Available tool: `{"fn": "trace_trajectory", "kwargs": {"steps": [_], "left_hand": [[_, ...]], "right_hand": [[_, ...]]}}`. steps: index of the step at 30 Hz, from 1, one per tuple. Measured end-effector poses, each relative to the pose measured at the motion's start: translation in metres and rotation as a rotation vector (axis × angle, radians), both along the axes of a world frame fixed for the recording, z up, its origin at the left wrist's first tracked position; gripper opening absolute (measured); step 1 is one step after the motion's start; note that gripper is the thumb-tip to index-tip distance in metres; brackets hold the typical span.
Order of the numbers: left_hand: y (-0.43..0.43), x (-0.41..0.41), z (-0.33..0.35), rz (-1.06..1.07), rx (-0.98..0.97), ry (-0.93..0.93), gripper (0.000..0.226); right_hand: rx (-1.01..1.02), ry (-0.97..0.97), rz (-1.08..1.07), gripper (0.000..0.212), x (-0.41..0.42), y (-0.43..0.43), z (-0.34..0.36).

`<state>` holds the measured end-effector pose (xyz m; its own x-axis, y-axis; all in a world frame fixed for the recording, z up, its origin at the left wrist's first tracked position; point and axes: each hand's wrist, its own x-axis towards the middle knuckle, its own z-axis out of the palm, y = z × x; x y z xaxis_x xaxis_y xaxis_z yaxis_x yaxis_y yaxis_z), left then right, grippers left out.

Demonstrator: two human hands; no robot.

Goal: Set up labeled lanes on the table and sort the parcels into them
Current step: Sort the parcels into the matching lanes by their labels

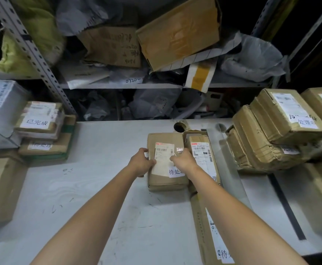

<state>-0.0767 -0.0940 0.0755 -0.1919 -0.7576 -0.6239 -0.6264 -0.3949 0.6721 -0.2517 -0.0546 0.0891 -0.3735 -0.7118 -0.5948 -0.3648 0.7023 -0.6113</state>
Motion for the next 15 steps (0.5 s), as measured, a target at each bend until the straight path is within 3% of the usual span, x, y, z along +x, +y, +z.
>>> {"fn": "trace_trajectory", "kwargs": {"steps": [4, 9, 15], "left_hand": [[-0.005, 0.007, 0.02, -0.16, -0.054, -0.158, 0.058], [-0.007, 0.033, 0.055, -0.391, -0.153, -0.402, 0.058], [0.013, 0.094, 0.11, -0.348, -0.171, -0.573, 0.057]], "right_hand": [[0.056, 0.185, 0.208, 0.048, 0.001, 0.004, 0.028], [0.163, 0.383, 0.625, 0.055, -0.001, 0.008, 0.068], [0.133, 0.483, 0.79, 0.053, 0.007, 0.004, 0.103]]}}
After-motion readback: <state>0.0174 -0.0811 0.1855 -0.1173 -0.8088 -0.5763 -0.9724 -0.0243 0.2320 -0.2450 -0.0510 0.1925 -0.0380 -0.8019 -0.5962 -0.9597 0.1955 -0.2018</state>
